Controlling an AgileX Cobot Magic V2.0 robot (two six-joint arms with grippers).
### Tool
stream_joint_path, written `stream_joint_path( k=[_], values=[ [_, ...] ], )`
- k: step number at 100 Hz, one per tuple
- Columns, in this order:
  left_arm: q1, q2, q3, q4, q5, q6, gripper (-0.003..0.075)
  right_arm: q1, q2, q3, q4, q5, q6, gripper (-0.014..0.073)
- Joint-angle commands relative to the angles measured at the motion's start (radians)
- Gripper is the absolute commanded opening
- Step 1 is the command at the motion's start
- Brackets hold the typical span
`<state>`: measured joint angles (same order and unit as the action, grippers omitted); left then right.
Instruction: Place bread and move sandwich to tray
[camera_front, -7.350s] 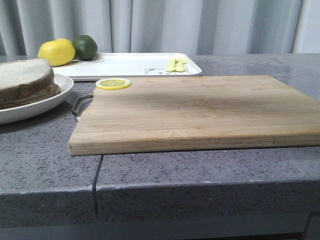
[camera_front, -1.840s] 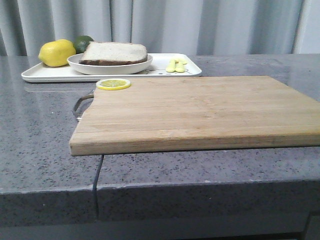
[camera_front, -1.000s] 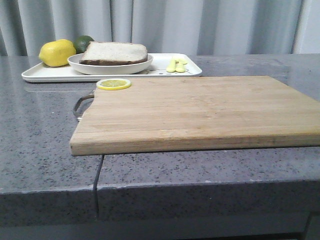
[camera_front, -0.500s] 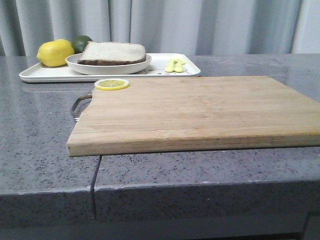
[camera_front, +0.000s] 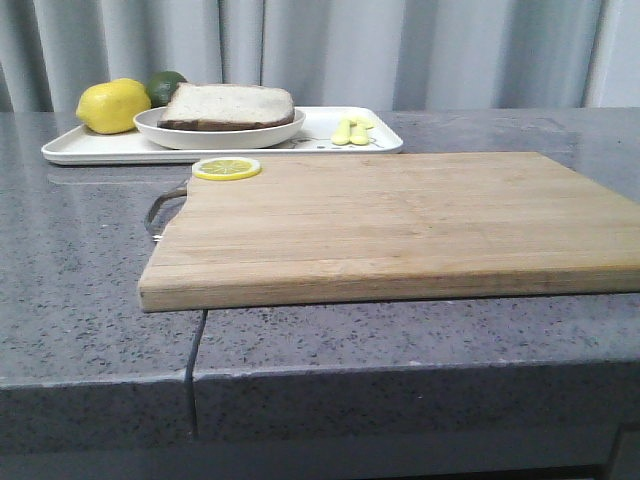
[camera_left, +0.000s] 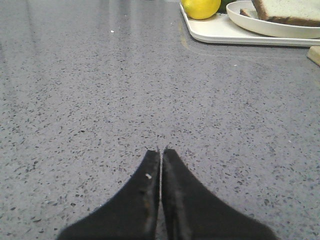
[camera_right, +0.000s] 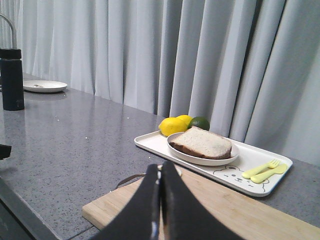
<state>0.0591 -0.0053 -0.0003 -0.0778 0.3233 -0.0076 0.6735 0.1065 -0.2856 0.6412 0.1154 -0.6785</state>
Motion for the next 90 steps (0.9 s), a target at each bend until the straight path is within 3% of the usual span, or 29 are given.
stream_joint_path(
  k=[1, 63, 79, 90],
  values=[
    [0.003, -0.031, 0.017, -0.011, -0.051, -0.010, -0.0020, -0.006, 0.008, -0.026, 0.007, -0.070, -0.008, -0.0061],
    [0.003, -0.031, 0.015, -0.011, -0.051, -0.010, -0.0020, -0.006, 0.008, -0.023, 0.005, -0.071, -0.009, -0.0061],
    [0.003, -0.031, 0.015, -0.011, -0.051, -0.010, -0.0020, -0.014, 0.009, 0.007, -0.019, -0.154, -0.009, -0.0061],
    [0.003, -0.031, 0.015, -0.011, -0.051, -0.010, -0.0020, -0.079, 0.009, 0.054, -0.079, -0.200, -0.003, -0.0061]
  ],
)
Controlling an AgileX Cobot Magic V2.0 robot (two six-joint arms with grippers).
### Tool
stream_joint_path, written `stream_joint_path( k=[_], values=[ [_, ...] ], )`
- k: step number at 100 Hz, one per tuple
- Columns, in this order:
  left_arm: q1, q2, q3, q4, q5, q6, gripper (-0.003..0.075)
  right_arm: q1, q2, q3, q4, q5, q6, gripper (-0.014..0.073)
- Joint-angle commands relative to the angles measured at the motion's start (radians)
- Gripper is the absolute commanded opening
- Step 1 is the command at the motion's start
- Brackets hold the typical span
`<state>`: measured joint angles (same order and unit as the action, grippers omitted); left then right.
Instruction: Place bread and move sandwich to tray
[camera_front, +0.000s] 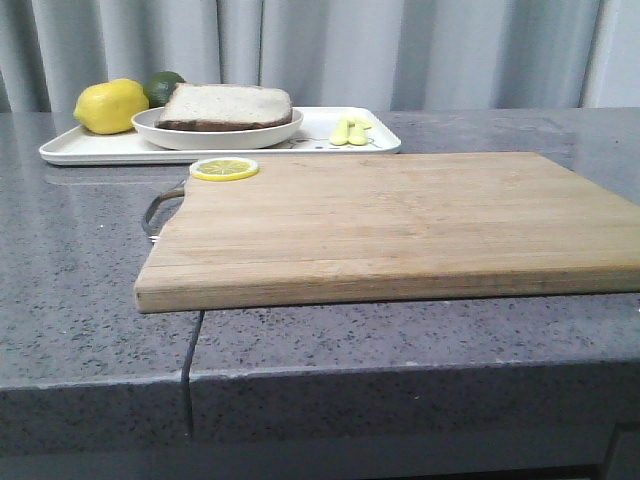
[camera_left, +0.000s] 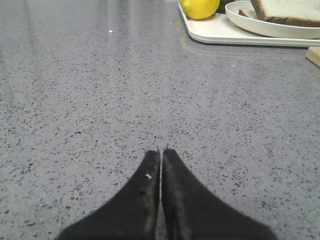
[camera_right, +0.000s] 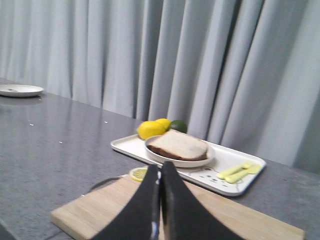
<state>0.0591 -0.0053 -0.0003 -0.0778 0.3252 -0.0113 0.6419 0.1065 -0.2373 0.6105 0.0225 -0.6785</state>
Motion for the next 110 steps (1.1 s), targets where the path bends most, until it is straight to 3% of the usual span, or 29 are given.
stream_joint_path(
  k=[1, 10, 27, 36, 59, 83, 110],
  values=[
    [0.003, -0.031, 0.015, -0.011, -0.052, -0.007, -0.0020, -0.053, 0.009, 0.009, -0.059, -0.111, 0.005, -0.0061],
    [0.003, -0.031, 0.015, -0.011, -0.052, -0.007, -0.0020, -0.127, 0.009, 0.039, -0.147, -0.143, 0.121, -0.0061],
    [0.003, -0.031, 0.015, -0.011, -0.051, -0.007, -0.0020, -0.274, 0.009, 0.102, -0.467, -0.217, 0.553, -0.0061],
    [0.003, -0.031, 0.015, -0.011, -0.051, -0.007, -0.0020, -0.343, 0.008, 0.142, -0.570, -0.267, 0.684, -0.0061],
    [0.003, -0.031, 0.015, -0.011, -0.051, -0.007, -0.0020, -0.499, -0.048, 0.271, -0.594, -0.292, 0.718, -0.0061],
    [0.003, -0.031, 0.015, -0.011, -0.051, -0.007, -0.0020, -0.628, -0.138, 0.269, -0.619, -0.055, 0.762, -0.0061],
    [0.003, -0.031, 0.015, -0.011, -0.051, -0.007, -0.0020, -0.633, -0.137, 0.269, -0.629, 0.215, 0.760, -0.0061]
  ],
)
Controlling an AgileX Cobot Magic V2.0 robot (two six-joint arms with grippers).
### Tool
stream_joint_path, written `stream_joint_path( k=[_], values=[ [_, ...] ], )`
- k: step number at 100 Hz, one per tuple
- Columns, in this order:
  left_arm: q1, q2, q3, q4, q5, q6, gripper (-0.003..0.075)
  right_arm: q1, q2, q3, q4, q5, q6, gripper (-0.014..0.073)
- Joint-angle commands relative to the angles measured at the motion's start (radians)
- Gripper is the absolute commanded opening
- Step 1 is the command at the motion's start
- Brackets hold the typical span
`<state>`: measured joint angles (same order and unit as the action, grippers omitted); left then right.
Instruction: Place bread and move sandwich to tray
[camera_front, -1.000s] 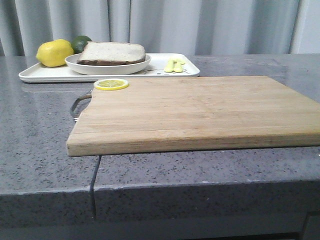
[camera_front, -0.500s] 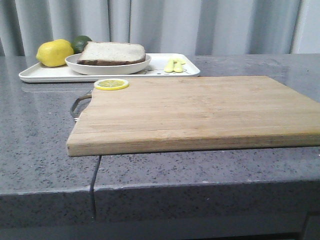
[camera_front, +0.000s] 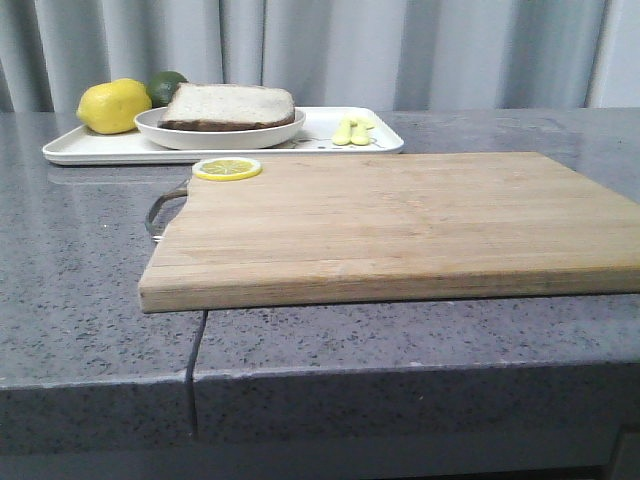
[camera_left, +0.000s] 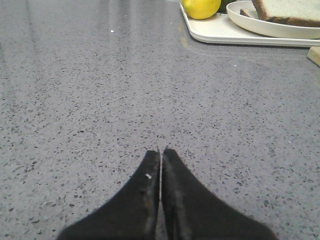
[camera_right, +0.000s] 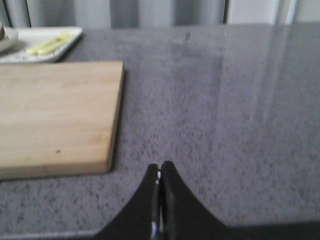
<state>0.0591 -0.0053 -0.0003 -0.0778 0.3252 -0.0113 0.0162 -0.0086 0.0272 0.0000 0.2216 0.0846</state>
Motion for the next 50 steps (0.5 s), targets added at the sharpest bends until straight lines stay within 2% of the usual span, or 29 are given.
stream_joint_path(
  k=[1, 12, 50],
  values=[
    [0.003, -0.031, 0.015, -0.011, -0.051, -0.007, -0.0020, -0.007, -0.022, 0.004, -0.019, 0.029, -0.003, -0.0061],
    [0.003, -0.031, 0.015, -0.011, -0.051, -0.007, -0.0020, -0.007, -0.022, 0.004, -0.019, 0.119, -0.004, -0.0061],
    [0.003, -0.031, 0.015, -0.011, -0.051, -0.007, -0.0020, -0.007, -0.022, 0.004, -0.017, 0.119, -0.004, -0.0061]
  ],
)
